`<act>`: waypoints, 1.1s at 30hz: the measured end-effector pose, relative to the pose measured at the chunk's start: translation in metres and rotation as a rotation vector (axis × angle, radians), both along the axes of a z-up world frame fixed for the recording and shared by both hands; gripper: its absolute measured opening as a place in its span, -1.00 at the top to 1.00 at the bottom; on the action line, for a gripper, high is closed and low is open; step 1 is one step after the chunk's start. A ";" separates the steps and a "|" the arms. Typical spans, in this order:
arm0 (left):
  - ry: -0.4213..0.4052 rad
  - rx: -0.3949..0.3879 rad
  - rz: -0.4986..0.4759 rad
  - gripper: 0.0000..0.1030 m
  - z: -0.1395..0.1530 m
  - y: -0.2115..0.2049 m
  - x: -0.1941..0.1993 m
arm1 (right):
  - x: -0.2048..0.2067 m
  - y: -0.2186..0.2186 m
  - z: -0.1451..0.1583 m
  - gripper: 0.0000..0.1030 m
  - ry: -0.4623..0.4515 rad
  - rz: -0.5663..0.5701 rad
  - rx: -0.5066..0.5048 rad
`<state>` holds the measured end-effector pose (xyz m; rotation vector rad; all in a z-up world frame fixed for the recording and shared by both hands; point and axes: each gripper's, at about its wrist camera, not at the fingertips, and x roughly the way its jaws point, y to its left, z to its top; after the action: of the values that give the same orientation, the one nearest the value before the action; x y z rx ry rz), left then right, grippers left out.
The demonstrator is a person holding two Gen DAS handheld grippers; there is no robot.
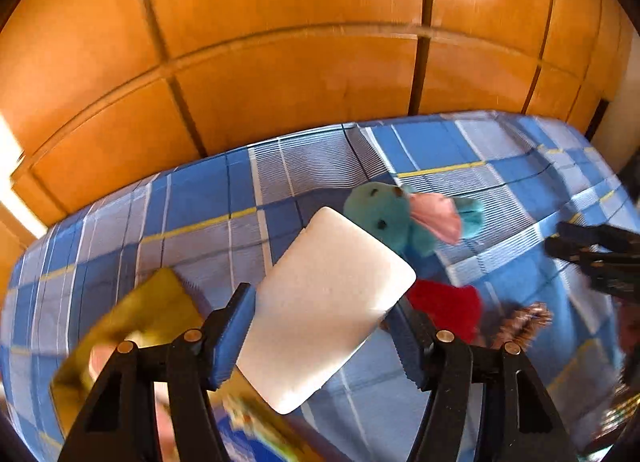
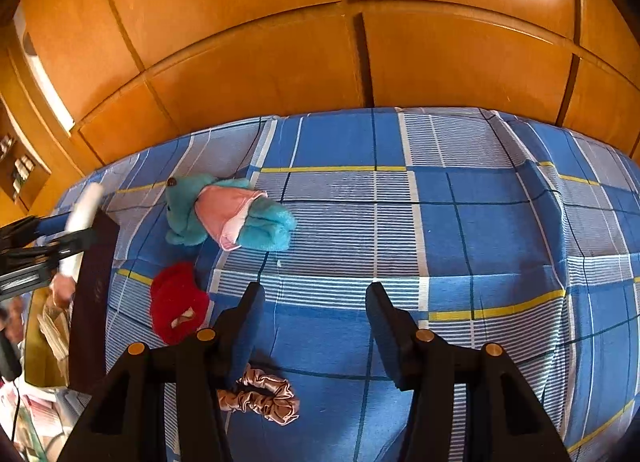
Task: Organize soft objects
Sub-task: 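Lift the white sponge with the left tool and carry it toward the tray, then lower the white sponge into the tray with the left tool while the right tool reaches toward the brown scrunchie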
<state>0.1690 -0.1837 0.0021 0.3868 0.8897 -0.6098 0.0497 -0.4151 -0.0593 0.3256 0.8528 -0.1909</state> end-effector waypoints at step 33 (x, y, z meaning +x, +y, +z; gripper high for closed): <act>-0.051 -0.183 0.273 -0.31 -0.014 0.108 -0.139 | 0.012 0.006 -0.053 -0.03 0.175 -0.022 -0.129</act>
<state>0.0296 -0.0753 -0.0120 0.1120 0.8131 -0.4228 0.0618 -0.4088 -0.1120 0.1995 1.0051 -0.2965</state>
